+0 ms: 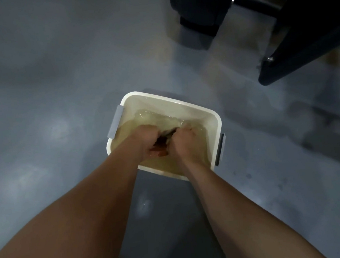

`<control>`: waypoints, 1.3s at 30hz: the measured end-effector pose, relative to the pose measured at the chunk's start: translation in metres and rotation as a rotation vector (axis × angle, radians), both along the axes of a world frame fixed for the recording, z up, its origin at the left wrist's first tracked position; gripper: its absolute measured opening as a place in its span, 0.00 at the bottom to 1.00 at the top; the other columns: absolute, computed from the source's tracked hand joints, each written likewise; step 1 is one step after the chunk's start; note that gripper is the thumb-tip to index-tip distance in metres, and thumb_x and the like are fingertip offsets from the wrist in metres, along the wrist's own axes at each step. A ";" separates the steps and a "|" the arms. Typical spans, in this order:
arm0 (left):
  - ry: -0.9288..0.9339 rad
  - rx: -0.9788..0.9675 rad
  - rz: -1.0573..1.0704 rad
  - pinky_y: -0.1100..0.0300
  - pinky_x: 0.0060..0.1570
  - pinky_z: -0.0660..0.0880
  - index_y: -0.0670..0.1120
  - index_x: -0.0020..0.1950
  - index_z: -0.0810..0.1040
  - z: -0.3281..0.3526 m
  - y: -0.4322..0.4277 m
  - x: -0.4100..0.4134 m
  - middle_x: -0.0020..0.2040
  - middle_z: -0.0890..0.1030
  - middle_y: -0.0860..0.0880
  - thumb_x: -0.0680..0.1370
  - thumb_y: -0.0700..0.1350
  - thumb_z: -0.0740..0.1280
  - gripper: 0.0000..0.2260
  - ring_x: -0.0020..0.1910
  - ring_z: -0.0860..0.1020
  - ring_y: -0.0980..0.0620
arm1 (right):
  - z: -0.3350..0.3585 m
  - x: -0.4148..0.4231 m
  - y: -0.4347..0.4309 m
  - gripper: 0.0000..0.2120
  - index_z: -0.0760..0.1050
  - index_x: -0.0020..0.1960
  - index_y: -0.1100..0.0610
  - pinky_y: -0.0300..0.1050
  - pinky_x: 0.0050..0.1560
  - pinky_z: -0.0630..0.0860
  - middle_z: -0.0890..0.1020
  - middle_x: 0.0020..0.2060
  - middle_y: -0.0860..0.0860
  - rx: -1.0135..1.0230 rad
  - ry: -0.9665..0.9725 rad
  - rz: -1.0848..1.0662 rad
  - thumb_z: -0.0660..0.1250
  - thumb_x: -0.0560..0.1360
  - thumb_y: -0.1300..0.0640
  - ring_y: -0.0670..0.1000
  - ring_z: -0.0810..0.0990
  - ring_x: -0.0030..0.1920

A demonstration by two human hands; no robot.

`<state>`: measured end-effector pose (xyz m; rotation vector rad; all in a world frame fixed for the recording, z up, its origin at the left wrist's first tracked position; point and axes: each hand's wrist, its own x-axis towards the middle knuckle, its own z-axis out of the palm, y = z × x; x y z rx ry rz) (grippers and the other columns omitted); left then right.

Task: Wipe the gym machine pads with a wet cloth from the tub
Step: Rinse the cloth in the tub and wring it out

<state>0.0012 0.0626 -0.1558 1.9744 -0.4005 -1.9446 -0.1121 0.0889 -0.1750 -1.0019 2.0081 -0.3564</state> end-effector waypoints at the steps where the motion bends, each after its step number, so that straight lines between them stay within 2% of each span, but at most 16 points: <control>1: -0.151 -0.044 -0.155 0.40 0.49 0.82 0.45 0.65 0.75 -0.003 -0.001 0.003 0.49 0.82 0.41 0.80 0.35 0.61 0.15 0.46 0.82 0.41 | 0.000 -0.001 0.000 0.29 0.77 0.59 0.55 0.57 0.57 0.78 0.80 0.56 0.53 0.011 -0.020 -0.029 0.41 0.74 0.49 0.56 0.80 0.52; 3: -0.466 -0.157 -0.617 0.42 0.55 0.81 0.53 0.76 0.67 -0.011 -0.004 0.010 0.62 0.77 0.42 0.79 0.37 0.64 0.26 0.57 0.78 0.39 | -0.001 -0.002 -0.003 0.22 0.77 0.57 0.57 0.50 0.51 0.74 0.80 0.53 0.53 0.064 -0.035 0.132 0.47 0.81 0.51 0.56 0.79 0.51; 6: -0.704 -0.338 -1.119 0.46 0.69 0.70 0.53 0.73 0.70 -0.016 -0.003 0.012 0.70 0.71 0.46 0.80 0.49 0.64 0.21 0.71 0.67 0.42 | 0.001 -0.004 -0.011 0.17 0.77 0.45 0.58 0.47 0.39 0.70 0.79 0.41 0.54 0.078 -0.272 0.271 0.54 0.83 0.52 0.55 0.77 0.42; 8: -0.630 -0.385 -1.026 0.49 0.62 0.75 0.49 0.58 0.80 -0.014 -0.005 0.013 0.59 0.80 0.48 0.77 0.50 0.68 0.11 0.61 0.75 0.45 | 0.003 -0.006 -0.014 0.17 0.73 0.40 0.57 0.48 0.38 0.68 0.76 0.37 0.55 0.059 -0.400 0.183 0.53 0.82 0.51 0.54 0.72 0.39; 11: -0.374 -0.357 -0.673 0.52 0.48 0.78 0.44 0.41 0.81 -0.007 -0.003 0.015 0.39 0.82 0.47 0.73 0.45 0.72 0.05 0.42 0.79 0.47 | 0.001 -0.010 -0.017 0.22 0.77 0.49 0.60 0.49 0.41 0.73 0.80 0.44 0.56 0.134 -0.418 0.060 0.50 0.81 0.47 0.55 0.75 0.43; 13: -0.154 -0.320 -0.432 0.49 0.52 0.81 0.40 0.46 0.81 -0.003 -0.001 0.014 0.42 0.83 0.40 0.73 0.38 0.71 0.03 0.44 0.82 0.43 | 0.000 -0.011 -0.017 0.22 0.82 0.51 0.54 0.49 0.42 0.77 0.84 0.46 0.56 0.211 -0.502 0.070 0.51 0.80 0.45 0.56 0.80 0.45; 15: 0.012 -0.299 -0.196 0.48 0.54 0.82 0.37 0.54 0.79 -0.002 0.000 0.014 0.52 0.82 0.34 0.75 0.34 0.70 0.09 0.52 0.83 0.40 | -0.001 -0.012 -0.016 0.22 0.83 0.49 0.51 0.49 0.42 0.76 0.82 0.41 0.56 0.271 -0.639 0.034 0.54 0.81 0.41 0.54 0.79 0.40; 18: 0.150 -0.278 0.030 0.49 0.52 0.82 0.43 0.64 0.71 -0.005 0.003 0.017 0.55 0.80 0.33 0.75 0.30 0.69 0.20 0.52 0.82 0.39 | -0.004 -0.016 -0.015 0.19 0.84 0.53 0.54 0.46 0.40 0.76 0.81 0.42 0.56 0.288 -0.795 -0.069 0.59 0.83 0.44 0.51 0.76 0.37; 20: 0.052 -0.302 -0.038 0.47 0.54 0.82 0.50 0.68 0.68 -0.008 0.004 0.018 0.53 0.80 0.36 0.75 0.29 0.67 0.26 0.52 0.82 0.40 | -0.010 -0.016 -0.018 0.13 0.83 0.54 0.57 0.44 0.39 0.77 0.83 0.45 0.57 0.239 -0.737 -0.078 0.61 0.83 0.53 0.52 0.79 0.40; 22: -0.149 -0.378 -0.283 0.48 0.55 0.82 0.55 0.69 0.71 -0.011 0.004 0.019 0.56 0.80 0.42 0.76 0.32 0.66 0.27 0.54 0.82 0.42 | -0.011 -0.016 -0.021 0.08 0.79 0.56 0.58 0.45 0.38 0.77 0.83 0.49 0.58 0.229 -0.654 -0.049 0.65 0.80 0.56 0.55 0.81 0.44; 24: -0.256 -0.407 -0.498 0.50 0.58 0.80 0.54 0.69 0.75 -0.010 0.005 0.020 0.60 0.79 0.46 0.78 0.35 0.64 0.22 0.57 0.80 0.46 | -0.011 -0.017 -0.024 0.14 0.76 0.58 0.57 0.46 0.41 0.76 0.83 0.54 0.58 0.245 -0.559 -0.004 0.69 0.74 0.54 0.58 0.82 0.51; 26: -0.261 -0.380 -0.544 0.54 0.57 0.81 0.50 0.70 0.76 -0.008 0.005 0.022 0.61 0.80 0.46 0.79 0.35 0.61 0.21 0.56 0.81 0.47 | -0.008 -0.021 -0.028 0.14 0.78 0.59 0.61 0.49 0.47 0.78 0.84 0.54 0.60 0.244 -0.575 0.018 0.69 0.75 0.58 0.58 0.82 0.53; 29: -0.243 -0.384 -0.561 0.57 0.51 0.82 0.46 0.70 0.76 -0.001 0.005 0.019 0.57 0.82 0.44 0.80 0.35 0.58 0.20 0.52 0.82 0.46 | -0.002 -0.029 -0.032 0.12 0.78 0.60 0.70 0.50 0.58 0.80 0.83 0.55 0.65 0.297 -0.801 -0.042 0.62 0.78 0.72 0.60 0.83 0.55; 33: -0.211 -0.462 -0.718 0.50 0.51 0.82 0.54 0.63 0.75 0.008 0.008 0.018 0.50 0.81 0.48 0.77 0.40 0.64 0.17 0.50 0.80 0.46 | 0.014 -0.035 -0.041 0.08 0.79 0.51 0.68 0.42 0.51 0.83 0.85 0.45 0.59 0.323 -0.985 -0.190 0.61 0.80 0.72 0.54 0.84 0.46; 35: -0.190 -0.522 -0.774 0.58 0.47 0.80 0.60 0.59 0.72 0.012 0.011 0.020 0.47 0.80 0.52 0.75 0.43 0.67 0.16 0.47 0.79 0.51 | 0.021 -0.037 -0.044 0.07 0.78 0.51 0.65 0.42 0.49 0.83 0.83 0.44 0.58 0.325 -1.017 -0.200 0.63 0.79 0.71 0.53 0.84 0.45; 39: -0.201 -0.469 -0.813 0.56 0.45 0.82 0.54 0.52 0.75 0.011 0.010 0.019 0.46 0.80 0.50 0.81 0.50 0.62 0.04 0.43 0.82 0.50 | 0.018 -0.040 -0.044 0.10 0.75 0.51 0.62 0.44 0.46 0.82 0.80 0.47 0.60 0.212 -0.823 0.070 0.66 0.76 0.75 0.56 0.82 0.48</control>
